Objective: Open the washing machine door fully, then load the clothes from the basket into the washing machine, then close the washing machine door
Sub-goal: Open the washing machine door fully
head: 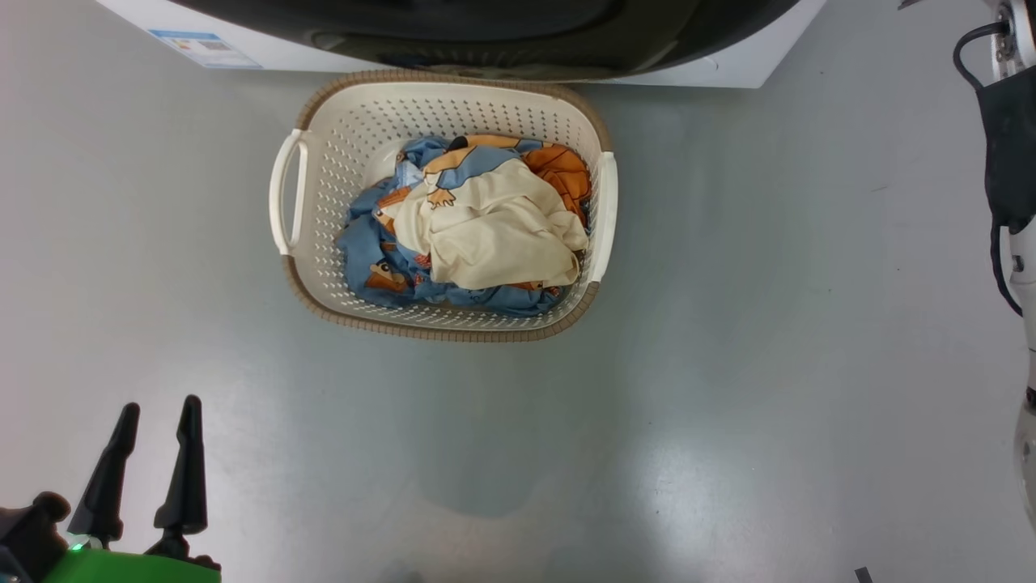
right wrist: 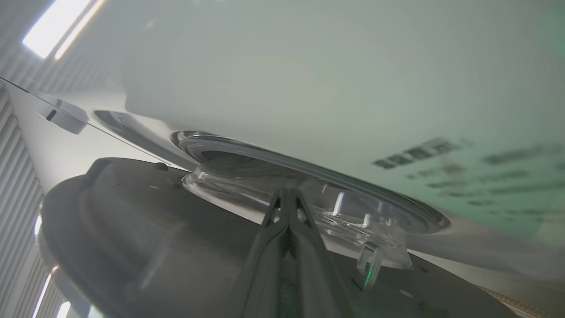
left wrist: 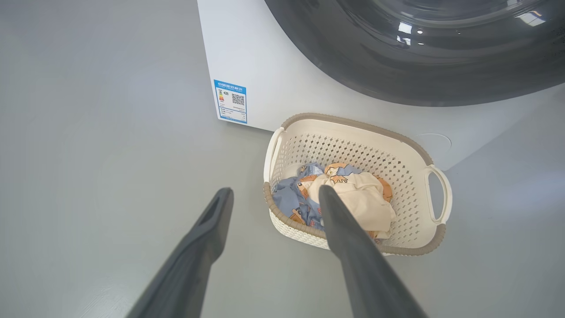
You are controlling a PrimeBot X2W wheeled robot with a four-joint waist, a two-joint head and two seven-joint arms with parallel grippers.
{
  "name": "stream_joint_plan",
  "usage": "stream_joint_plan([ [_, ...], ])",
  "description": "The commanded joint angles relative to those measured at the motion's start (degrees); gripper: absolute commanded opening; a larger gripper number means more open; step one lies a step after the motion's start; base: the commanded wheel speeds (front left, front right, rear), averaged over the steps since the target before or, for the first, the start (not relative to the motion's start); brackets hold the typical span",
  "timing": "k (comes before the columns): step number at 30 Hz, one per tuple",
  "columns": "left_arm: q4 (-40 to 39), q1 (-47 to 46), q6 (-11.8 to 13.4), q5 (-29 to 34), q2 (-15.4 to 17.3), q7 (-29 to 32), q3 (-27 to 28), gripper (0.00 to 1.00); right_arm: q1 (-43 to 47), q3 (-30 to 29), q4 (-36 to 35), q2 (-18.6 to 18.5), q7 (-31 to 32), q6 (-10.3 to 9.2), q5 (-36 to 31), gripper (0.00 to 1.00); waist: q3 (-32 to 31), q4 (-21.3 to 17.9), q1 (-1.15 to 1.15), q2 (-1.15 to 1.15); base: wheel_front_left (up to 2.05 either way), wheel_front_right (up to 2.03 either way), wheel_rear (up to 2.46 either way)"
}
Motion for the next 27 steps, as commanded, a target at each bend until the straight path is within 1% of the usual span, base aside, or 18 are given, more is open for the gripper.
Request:
stream_joint_plan([
  [1,-0.7,0.1,-0.1,0.6,1.3,-0.4,2.6,1.0,0.2,1.8,-1.8,2.8,1.2,0.1,-0.2,0.0,0.0,-0.2,0.0,0.0,0.0,0.0,0.0],
  [7,-0.6,0.0,-0.1,0.6,1.1,-0.4,3.2,1.0,1.1,2.9,-2.4,3.0,2.7,0.1,-0.2,0.0,-0.9,-1.0,0.0,0.0,0.0,0.0,0.0],
  [13,-0.4,-0.1,-0.1,0.7,0.4,-0.4,3.2,1.0,4.2,4.9,-3.3,3.0,4.8,0.1,-0.8,0.0,-3.1,-2.1,0.0,0.0,0.0,0.0,0.0],
  [21,0.1,0.3,-0.1,0.8,-1.0,-0.4,3.6,1.0,10.5,8.2,-6.4,3.0,7.9,0.1,-1.2,0.0,-7.8,-3.5,0.0,0.0,0.0,0.0,0.0],
  [27,0.3,0.9,-0.1,1.2,-2.3,-0.4,3.5,1.0,16.0,10.3,-9.6,3.2,8.7,0.1,-1.6,0.0,-11.6,-4.2,0.0,0.0,0.0,0.0,0.0],
])
